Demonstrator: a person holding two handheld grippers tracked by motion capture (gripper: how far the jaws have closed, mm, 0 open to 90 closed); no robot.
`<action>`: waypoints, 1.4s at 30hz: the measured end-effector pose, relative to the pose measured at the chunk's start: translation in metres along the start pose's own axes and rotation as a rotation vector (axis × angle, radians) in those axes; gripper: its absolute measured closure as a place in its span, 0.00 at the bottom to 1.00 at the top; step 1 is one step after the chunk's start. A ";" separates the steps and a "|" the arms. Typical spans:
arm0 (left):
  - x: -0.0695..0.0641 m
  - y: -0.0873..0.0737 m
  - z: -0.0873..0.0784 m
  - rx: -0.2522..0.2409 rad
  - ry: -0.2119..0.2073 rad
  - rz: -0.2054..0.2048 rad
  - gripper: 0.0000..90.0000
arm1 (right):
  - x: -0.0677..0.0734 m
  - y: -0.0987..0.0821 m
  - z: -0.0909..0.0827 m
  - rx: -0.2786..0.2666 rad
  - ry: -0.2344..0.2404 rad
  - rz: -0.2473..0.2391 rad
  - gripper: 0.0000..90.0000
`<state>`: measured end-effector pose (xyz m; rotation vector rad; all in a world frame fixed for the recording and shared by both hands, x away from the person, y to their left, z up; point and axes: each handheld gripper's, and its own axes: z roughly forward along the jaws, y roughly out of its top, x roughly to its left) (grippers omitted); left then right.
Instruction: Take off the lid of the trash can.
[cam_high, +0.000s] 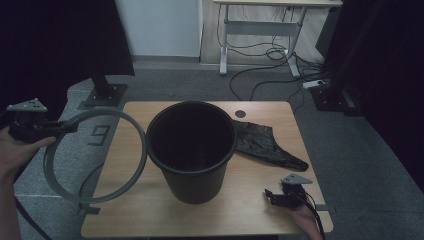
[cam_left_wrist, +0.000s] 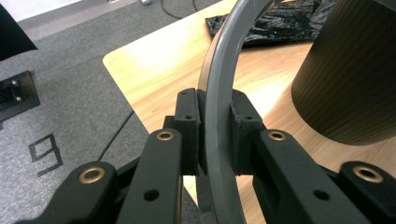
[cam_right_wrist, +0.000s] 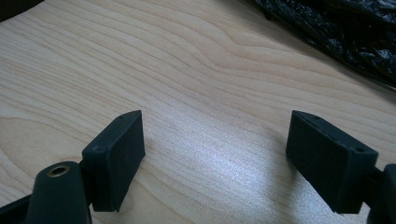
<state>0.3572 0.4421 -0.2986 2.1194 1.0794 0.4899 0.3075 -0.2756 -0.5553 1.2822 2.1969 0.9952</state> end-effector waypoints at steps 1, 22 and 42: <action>0.000 0.000 0.000 0.000 0.000 0.000 0.85 | 0.000 0.000 0.000 0.000 0.000 0.000 0.21; 0.006 -0.037 0.051 0.029 -0.038 0.003 0.85 | 0.000 0.000 0.000 0.000 -0.004 0.003 0.21; -0.001 -0.063 0.098 0.058 -0.071 0.003 0.85 | 0.000 0.000 0.000 0.000 -0.009 0.008 0.21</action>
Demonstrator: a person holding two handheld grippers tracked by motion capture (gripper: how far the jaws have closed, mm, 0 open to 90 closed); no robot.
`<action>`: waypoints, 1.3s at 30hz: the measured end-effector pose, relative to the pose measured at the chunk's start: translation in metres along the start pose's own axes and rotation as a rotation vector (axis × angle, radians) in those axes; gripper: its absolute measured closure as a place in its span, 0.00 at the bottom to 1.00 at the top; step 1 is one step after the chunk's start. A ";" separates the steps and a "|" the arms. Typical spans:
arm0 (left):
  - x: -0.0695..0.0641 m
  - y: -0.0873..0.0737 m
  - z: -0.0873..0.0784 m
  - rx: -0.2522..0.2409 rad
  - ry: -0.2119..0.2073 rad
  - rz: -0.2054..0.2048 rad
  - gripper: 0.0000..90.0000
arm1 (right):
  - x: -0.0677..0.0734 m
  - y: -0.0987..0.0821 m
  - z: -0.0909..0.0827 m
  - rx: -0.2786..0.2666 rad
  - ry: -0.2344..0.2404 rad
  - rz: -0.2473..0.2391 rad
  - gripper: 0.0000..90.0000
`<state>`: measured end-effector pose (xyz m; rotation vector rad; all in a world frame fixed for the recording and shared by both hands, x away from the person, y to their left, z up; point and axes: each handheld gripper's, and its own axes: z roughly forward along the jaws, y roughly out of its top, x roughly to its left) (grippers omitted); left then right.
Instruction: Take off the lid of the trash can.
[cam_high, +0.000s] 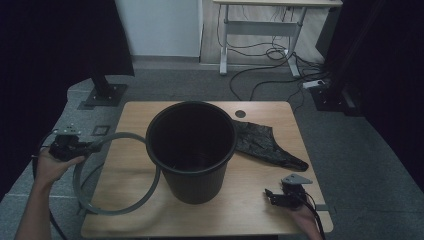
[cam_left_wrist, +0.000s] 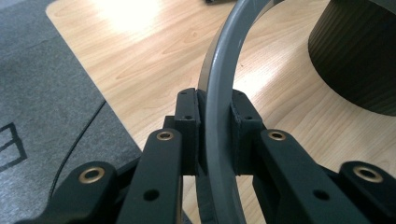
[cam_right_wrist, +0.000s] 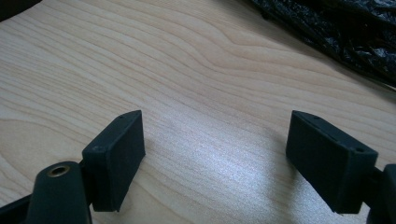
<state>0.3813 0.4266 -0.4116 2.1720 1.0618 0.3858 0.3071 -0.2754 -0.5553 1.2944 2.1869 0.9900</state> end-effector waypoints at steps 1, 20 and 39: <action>0.000 -0.001 0.002 -0.001 -0.002 -0.001 0.85 | 0.000 0.000 0.000 0.000 0.000 0.000 0.21; 0.005 -0.026 0.039 0.049 0.038 -0.024 0.85 | 0.000 0.000 0.000 0.000 -0.002 0.002 0.21; 0.000 -0.035 0.071 0.110 0.067 -0.002 0.85 | 0.000 0.000 0.000 0.000 -0.003 0.003 0.21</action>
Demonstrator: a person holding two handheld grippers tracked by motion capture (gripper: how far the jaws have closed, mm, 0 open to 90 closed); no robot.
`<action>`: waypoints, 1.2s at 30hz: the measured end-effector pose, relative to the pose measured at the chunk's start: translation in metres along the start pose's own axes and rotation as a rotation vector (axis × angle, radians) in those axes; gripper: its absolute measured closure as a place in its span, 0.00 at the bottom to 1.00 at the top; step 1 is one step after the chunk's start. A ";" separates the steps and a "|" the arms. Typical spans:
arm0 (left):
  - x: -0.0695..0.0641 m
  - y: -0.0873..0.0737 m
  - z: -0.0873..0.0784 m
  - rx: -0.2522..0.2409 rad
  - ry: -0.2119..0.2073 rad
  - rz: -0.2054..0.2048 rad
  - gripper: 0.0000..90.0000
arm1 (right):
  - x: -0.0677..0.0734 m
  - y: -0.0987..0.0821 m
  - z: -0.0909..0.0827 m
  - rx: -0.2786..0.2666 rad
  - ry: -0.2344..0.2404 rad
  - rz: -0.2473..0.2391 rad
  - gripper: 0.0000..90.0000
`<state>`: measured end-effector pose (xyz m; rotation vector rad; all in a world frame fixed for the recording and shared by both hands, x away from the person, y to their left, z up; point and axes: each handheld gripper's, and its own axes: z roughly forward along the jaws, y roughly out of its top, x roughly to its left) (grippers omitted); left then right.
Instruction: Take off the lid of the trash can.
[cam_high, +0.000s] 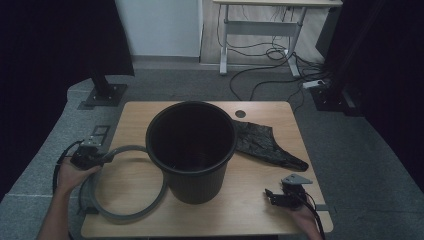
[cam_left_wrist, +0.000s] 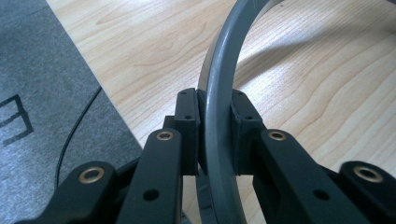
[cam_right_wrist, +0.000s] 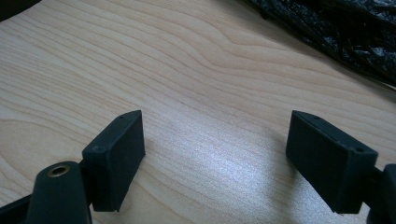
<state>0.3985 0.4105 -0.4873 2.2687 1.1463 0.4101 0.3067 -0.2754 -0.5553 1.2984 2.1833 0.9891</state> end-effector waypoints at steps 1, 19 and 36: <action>0.000 0.000 0.001 0.001 0.002 0.000 0.85 | 0.000 0.000 0.000 0.000 0.000 0.000 0.21; 0.000 -0.017 0.024 0.040 0.022 -0.010 0.85 | 0.000 0.000 0.000 0.001 -0.001 0.001 0.21; -0.001 -0.020 0.030 0.057 0.014 0.005 0.84 | 0.000 0.000 0.000 -0.001 -0.001 0.002 0.21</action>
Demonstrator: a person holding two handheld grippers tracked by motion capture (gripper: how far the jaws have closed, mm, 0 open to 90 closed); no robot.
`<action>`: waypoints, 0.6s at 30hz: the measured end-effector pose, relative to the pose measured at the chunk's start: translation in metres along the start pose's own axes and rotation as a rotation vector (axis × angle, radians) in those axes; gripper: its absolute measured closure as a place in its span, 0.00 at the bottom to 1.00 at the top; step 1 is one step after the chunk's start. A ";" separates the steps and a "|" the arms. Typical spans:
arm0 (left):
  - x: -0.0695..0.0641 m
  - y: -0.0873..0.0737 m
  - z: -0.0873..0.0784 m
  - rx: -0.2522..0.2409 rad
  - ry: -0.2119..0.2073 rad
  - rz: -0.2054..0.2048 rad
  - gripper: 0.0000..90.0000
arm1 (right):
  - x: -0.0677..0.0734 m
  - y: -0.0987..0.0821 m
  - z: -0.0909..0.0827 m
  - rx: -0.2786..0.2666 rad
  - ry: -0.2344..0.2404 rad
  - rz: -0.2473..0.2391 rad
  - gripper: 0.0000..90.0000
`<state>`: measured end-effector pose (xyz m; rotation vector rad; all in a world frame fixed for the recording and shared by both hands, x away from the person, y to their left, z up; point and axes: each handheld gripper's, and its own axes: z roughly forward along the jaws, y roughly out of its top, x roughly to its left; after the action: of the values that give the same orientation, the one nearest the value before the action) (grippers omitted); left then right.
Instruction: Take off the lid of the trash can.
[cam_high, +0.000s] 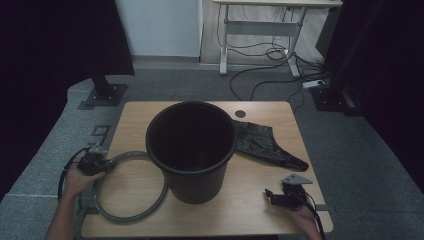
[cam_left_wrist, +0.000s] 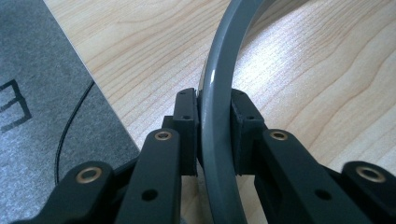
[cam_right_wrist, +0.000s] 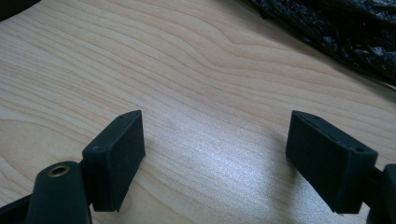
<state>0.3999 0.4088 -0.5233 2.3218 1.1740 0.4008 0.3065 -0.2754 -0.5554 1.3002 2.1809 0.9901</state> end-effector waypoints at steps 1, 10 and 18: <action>0.000 0.000 0.000 0.001 0.000 0.002 0.83 | 0.000 0.000 0.000 0.000 0.000 0.000 0.21; 0.000 0.002 -0.008 -0.049 0.019 -0.010 0.61 | 0.000 0.000 0.000 0.000 0.000 0.000 0.21; -0.002 0.012 -0.023 -0.116 0.013 -0.009 0.44 | 0.000 0.000 0.000 0.000 0.000 0.000 0.21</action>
<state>0.3958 0.4087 -0.4977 2.2171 1.1361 0.4696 0.3065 -0.2754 -0.5554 1.3005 2.1807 0.9901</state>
